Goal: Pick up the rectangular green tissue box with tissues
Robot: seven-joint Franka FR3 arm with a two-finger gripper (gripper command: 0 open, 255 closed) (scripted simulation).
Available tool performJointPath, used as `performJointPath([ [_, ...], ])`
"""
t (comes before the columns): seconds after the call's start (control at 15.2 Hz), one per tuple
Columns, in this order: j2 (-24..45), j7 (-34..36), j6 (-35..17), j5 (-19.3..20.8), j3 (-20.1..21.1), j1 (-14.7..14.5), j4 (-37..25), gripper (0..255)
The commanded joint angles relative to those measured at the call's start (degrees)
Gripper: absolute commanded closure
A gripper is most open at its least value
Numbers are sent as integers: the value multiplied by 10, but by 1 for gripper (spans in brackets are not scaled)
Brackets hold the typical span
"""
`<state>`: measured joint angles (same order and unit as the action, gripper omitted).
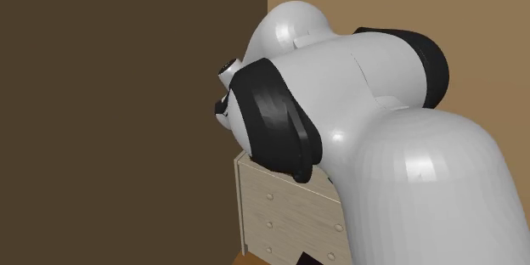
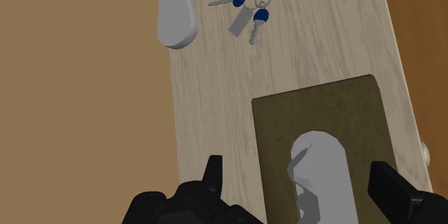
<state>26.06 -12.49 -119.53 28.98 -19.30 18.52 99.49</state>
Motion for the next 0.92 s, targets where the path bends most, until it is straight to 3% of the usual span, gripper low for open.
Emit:
performJointPath([
  [0.0,6,4,-9,1,0,1,3,0],
  [0.07,6,4,-9,1,0,1,3,0],
  [0.13,6,4,-10,1,0,2,4,255],
  [0.86,-1,-1,2,0,0,0,-1,255],
])
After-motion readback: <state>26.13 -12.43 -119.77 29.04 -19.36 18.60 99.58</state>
